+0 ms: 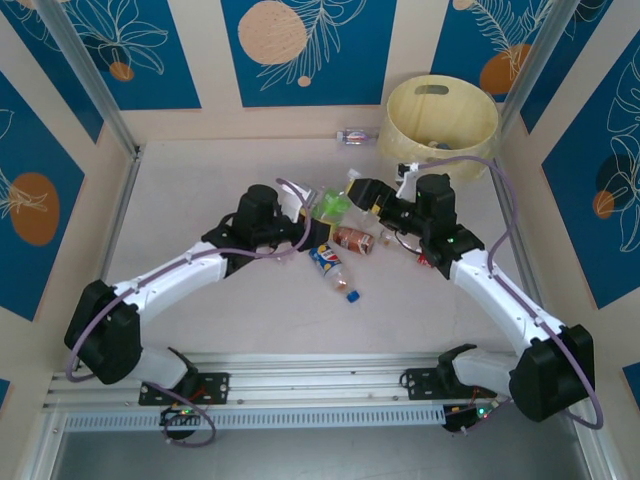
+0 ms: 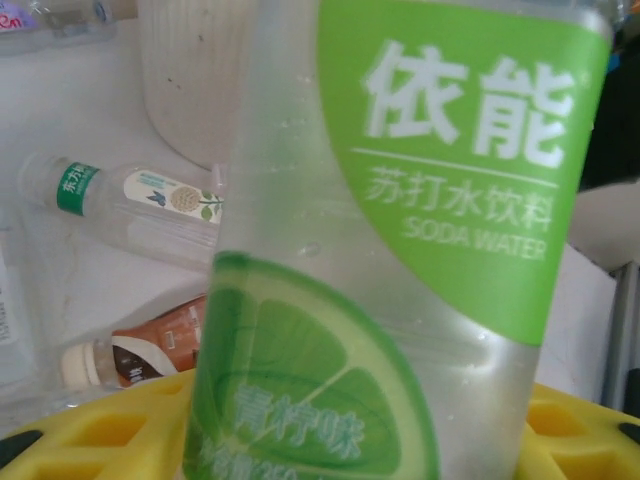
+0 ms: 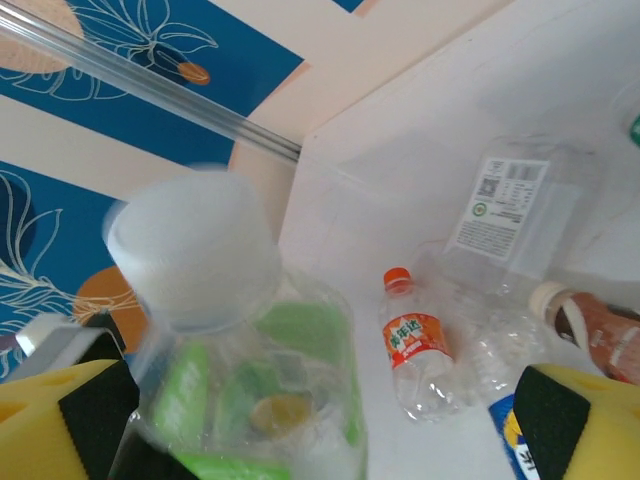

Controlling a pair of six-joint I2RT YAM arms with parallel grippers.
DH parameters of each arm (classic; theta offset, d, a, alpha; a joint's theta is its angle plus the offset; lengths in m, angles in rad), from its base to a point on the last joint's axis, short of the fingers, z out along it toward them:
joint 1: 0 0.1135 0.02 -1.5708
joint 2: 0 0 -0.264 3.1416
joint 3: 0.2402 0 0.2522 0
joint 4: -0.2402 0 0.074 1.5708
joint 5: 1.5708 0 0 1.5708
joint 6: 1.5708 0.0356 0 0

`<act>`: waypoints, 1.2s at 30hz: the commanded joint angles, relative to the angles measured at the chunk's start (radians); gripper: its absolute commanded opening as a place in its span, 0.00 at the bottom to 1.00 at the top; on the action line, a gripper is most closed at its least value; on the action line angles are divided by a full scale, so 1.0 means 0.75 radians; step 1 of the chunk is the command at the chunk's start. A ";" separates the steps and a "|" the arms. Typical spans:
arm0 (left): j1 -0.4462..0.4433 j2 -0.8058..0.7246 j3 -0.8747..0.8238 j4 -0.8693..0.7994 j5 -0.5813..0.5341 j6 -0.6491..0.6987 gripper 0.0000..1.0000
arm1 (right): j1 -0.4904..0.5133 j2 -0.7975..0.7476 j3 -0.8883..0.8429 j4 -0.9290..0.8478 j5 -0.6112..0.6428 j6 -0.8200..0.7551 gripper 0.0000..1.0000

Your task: Put the plastic bottles in the bin

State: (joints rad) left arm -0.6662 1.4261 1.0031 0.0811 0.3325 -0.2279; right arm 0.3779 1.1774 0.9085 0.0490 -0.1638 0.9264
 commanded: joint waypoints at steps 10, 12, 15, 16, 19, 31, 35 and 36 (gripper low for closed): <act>-0.118 0.008 0.066 -0.095 -0.252 0.180 0.00 | 0.044 0.095 0.128 -0.057 -0.064 0.035 0.97; -0.123 0.018 0.072 -0.082 -0.234 0.177 0.00 | 0.049 0.118 0.155 -0.093 -0.095 0.015 0.95; -0.124 0.041 0.107 -0.107 -0.244 0.161 0.00 | 0.064 0.158 0.201 -0.164 -0.122 -0.029 0.88; -0.125 0.047 0.115 -0.118 -0.251 0.161 0.00 | 0.072 0.168 0.218 -0.192 -0.111 -0.045 0.87; -0.125 0.067 0.138 -0.148 -0.279 0.157 0.00 | 0.085 0.195 0.252 -0.275 -0.069 -0.093 0.80; -0.122 0.073 0.139 -0.134 -0.259 0.136 0.69 | 0.071 0.191 0.239 -0.270 -0.033 -0.180 0.51; -0.121 0.033 0.080 -0.053 -0.225 0.135 1.00 | 0.047 0.164 0.234 -0.288 -0.008 -0.211 0.49; -0.122 0.019 0.064 -0.032 -0.215 0.135 1.00 | 0.041 0.155 0.233 -0.294 -0.001 -0.218 0.49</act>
State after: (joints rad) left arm -0.7528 1.4738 1.0771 -0.0071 0.1524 -0.1272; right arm 0.4206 1.3277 1.0653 -0.1463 -0.1814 0.8040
